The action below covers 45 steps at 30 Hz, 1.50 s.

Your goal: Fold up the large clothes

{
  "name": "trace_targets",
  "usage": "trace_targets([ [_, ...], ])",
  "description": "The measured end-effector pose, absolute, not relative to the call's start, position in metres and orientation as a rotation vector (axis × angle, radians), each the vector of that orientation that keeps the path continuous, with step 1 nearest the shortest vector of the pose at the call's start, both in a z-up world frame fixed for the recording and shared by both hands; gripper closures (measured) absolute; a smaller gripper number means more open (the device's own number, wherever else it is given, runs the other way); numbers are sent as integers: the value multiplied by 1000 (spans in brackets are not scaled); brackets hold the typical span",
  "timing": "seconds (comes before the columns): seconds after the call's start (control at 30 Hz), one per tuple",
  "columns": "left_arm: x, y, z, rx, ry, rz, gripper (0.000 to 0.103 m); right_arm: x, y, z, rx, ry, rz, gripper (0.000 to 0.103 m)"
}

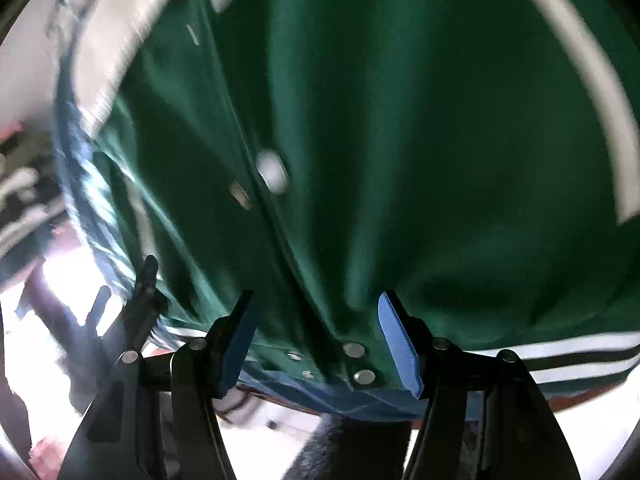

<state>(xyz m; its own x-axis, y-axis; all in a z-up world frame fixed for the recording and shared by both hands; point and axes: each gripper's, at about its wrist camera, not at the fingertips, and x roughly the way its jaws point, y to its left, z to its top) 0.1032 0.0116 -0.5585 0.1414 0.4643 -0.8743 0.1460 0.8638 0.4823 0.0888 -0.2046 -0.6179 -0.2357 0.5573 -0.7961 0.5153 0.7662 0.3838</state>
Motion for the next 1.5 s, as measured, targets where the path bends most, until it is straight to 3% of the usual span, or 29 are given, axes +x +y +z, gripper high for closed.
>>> trace_targets([
  [0.07,88,0,-582,588,1424,264,0,79,-189,-633,750,1894,10,49],
  [0.17,89,-13,-585,644,1398,333,0,80,-179,-633,688,1883,-47,86],
  [0.27,97,-18,-589,650,1428,349,0,82,-173,-624,711,1887,1,88],
  [0.5,103,7,-587,527,1483,330,0,82,-196,-625,770,1936,114,88],
  [0.53,106,8,-585,511,1499,326,0,82,-208,-616,785,1925,110,83],
  [0.63,106,7,-570,460,1499,319,0,83,-263,-579,767,1830,6,50],
  [0.67,106,6,-561,443,1488,325,0,82,-287,-566,762,1791,-51,43],
  [0.7,106,5,-551,422,1470,329,0,79,-311,-555,765,1758,-115,42],
  [0.8,102,-14,-522,340,1434,316,0,69,-373,-551,792,1705,-256,41],
  [0.93,95,-68,-512,309,1406,275,0,58,-428,-597,892,1725,-263,44],
  [0.97,93,-81,-516,318,1404,271,0,54,-436,-607,914,1723,-231,79],
  [1.0,92,-91,-520,328,1403,271,0,53,-438,-616,927,1725,-198,96],
  [1.27,74,-143,-577,405,1447,441,0,49,-466,-658,892,1899,3,94],
  [1.4,80,-149,-584,441,1423,540,0,69,-486,-642,905,1915,127,72],
  [1.43,82,-150,-588,446,1423,562,0,78,-495,-633,891,1878,141,61],
  [1.5,85,-149,-593,439,1427,598,0,91,-509,-623,904,1810,146,59],
])
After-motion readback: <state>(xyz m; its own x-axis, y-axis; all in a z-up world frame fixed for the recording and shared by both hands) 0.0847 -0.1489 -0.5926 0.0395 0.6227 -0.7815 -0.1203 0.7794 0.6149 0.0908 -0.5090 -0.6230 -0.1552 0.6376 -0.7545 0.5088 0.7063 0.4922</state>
